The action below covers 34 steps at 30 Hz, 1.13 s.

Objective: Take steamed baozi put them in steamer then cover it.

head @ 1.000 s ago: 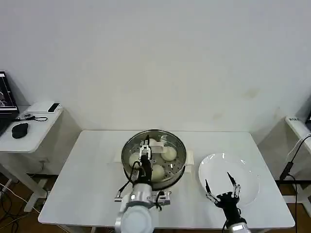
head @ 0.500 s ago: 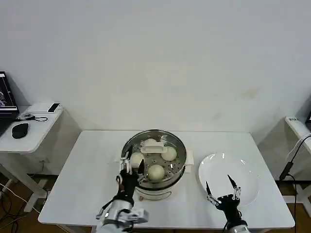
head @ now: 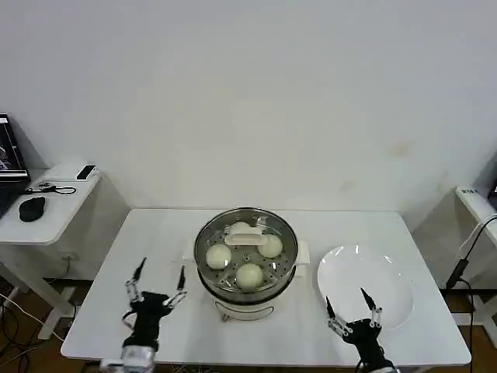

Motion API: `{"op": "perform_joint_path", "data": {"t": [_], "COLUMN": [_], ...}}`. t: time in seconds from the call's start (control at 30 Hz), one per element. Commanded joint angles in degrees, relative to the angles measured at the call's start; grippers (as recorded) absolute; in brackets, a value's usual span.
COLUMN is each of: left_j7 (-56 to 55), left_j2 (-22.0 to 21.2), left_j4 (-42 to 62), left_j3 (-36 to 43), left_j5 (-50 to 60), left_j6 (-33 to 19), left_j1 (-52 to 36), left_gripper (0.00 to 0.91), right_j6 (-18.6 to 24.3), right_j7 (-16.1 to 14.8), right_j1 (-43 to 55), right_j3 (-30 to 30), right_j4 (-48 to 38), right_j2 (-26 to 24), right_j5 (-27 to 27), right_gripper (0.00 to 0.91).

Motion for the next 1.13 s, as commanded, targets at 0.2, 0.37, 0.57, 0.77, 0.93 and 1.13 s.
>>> {"op": "perform_joint_path", "data": {"t": [0.2, 0.37, 0.57, 0.77, 0.93, 1.13], "left_j7": [-4.09, -1.54, -1.33, -1.16, -1.09, -0.84], "left_j2": [-0.62, -1.12, -1.51, -1.91, -1.98, -2.01], "left_j4": [2.45, 3.13, 2.86, 2.08, 1.62, 1.38], "left_j3": [-6.99, -7.19, -7.08, -6.26, -6.46, -5.94], "left_j5": [-18.60, -16.37, -16.04, -15.16, -14.92, -14.57], "left_j6": [-5.51, -5.59, -5.54, -4.67, -3.75, -3.52], "left_j1": [10.15, 11.50, 12.37, 12.65, 13.19, 13.58], "left_gripper": [0.907, 0.907, 0.907, 0.907, 0.907, 0.907], "right_j6": [-4.52, -9.38, -11.26, -11.71, -11.49, -11.37], "right_j7": [-0.84, 0.74, 2.36, 3.28, 3.75, 4.25], "right_j1": [-3.30, -5.17, -6.46, -6.35, -6.11, -6.03], "right_j3": [-0.92, -2.27, -2.88, -4.20, -4.99, -5.60], "right_j4": [2.37, 4.77, 6.46, 6.59, 6.72, 6.59], "right_j2": [-2.86, -5.04, -7.35, -7.93, -8.23, -7.87], "right_j5": [10.39, 11.48, 11.76, 11.61, 11.28, 10.51], "right_gripper": [0.907, 0.907, 0.907, 0.907, 0.907, 0.907]}}
